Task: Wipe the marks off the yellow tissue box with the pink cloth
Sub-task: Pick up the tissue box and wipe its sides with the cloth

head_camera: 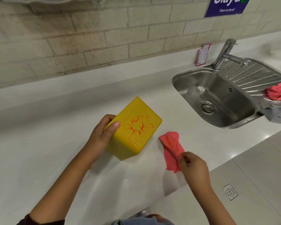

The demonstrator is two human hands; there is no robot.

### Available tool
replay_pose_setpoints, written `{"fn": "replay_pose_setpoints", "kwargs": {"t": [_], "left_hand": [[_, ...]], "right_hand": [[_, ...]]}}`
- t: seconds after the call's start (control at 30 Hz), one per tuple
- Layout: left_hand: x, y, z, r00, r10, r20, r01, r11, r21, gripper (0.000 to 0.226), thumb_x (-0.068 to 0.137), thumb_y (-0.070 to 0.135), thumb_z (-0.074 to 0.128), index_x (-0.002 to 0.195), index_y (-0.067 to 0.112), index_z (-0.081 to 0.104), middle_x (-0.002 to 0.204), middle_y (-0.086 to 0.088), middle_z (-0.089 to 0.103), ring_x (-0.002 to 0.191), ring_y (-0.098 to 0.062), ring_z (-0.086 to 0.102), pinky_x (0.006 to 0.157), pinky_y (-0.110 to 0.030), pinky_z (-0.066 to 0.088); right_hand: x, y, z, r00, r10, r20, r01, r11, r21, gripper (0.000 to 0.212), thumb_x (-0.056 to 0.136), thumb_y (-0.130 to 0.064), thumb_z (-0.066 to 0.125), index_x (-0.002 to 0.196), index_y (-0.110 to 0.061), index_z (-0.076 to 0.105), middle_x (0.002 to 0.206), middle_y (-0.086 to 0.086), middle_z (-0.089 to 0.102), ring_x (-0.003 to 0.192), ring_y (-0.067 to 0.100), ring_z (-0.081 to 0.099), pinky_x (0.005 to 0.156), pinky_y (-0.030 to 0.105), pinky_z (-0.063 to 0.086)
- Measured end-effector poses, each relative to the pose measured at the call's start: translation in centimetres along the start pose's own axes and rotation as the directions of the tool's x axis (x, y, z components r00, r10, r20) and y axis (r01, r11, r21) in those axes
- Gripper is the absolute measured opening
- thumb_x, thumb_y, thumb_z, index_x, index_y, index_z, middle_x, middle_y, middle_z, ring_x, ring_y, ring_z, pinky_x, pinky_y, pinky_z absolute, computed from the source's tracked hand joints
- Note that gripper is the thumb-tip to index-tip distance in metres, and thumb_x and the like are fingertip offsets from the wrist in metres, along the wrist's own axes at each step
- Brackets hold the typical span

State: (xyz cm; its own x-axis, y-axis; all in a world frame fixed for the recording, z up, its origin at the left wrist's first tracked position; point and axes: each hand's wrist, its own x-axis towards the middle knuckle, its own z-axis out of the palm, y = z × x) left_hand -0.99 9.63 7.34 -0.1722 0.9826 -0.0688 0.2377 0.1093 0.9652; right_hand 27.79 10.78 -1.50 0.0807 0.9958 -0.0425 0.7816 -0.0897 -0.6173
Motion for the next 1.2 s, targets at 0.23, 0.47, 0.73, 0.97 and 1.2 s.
{"fn": "replay_pose_setpoints", "kwargs": {"t": [0.23,0.47,0.73,0.97,1.2], "left_hand": [[0.0,0.1,0.1,1.000,0.007,0.001,-0.007,1.000,0.000,0.044,0.064,0.068,0.039,0.089,0.035,0.053,0.089,0.012,0.059,0.072,0.011,0.054,0.072,-0.025,0.041],[-0.1,0.1,0.2,1.000,0.008,0.011,-0.008,1.000,0.015,0.040,0.064,0.068,0.040,0.087,0.039,0.054,0.089,0.011,0.059,0.072,0.011,0.054,0.071,-0.025,0.041],[0.0,0.2,0.0,1.000,0.002,0.003,-0.002,1.000,0.006,0.046,0.062,0.069,0.039,0.090,0.035,0.053,0.091,0.011,0.060,0.072,0.012,0.055,0.072,-0.023,0.042],[-0.1,0.3,0.0,1.000,-0.002,0.001,0.002,1.000,0.000,0.048,0.062,0.069,0.038,0.091,0.034,0.052,0.090,0.010,0.059,0.076,0.005,0.055,0.071,-0.021,0.041],[0.0,0.2,0.0,1.000,-0.003,-0.009,0.003,1.000,-0.009,0.047,0.062,0.070,0.038,0.091,0.035,0.053,0.091,0.011,0.059,0.082,0.000,0.055,0.073,-0.023,0.041]], "right_hand": [[1.5,1.1,-1.7,0.984,0.169,-0.057,-0.141,0.933,0.332,0.034,0.079,0.019,0.043,0.078,-0.013,0.056,0.080,0.001,0.060,0.065,0.021,0.054,0.045,0.010,0.038],[2.5,1.6,-2.4,0.976,0.201,-0.083,-0.164,0.931,0.328,0.027,0.082,0.008,0.047,0.076,-0.012,0.063,0.088,0.006,0.065,0.059,0.015,0.048,0.052,0.021,0.035],[3.0,0.8,-3.2,0.985,0.049,-0.168,0.009,0.943,0.332,0.031,0.086,0.011,0.049,0.087,-0.017,0.062,0.092,0.003,0.063,0.072,0.022,0.054,0.060,0.018,0.041],[4.5,-2.7,-7.3,0.918,-0.306,-0.252,0.316,0.949,0.003,0.030,0.080,0.016,0.053,0.093,-0.004,0.073,0.089,-0.001,0.057,0.076,0.020,0.054,0.062,0.016,0.039],[0.6,-5.1,-4.0,0.833,-0.552,0.030,0.551,0.825,-0.124,0.039,0.071,0.012,0.061,0.099,-0.011,0.075,0.093,0.012,0.069,0.074,0.029,0.067,0.061,0.028,0.051]]}}
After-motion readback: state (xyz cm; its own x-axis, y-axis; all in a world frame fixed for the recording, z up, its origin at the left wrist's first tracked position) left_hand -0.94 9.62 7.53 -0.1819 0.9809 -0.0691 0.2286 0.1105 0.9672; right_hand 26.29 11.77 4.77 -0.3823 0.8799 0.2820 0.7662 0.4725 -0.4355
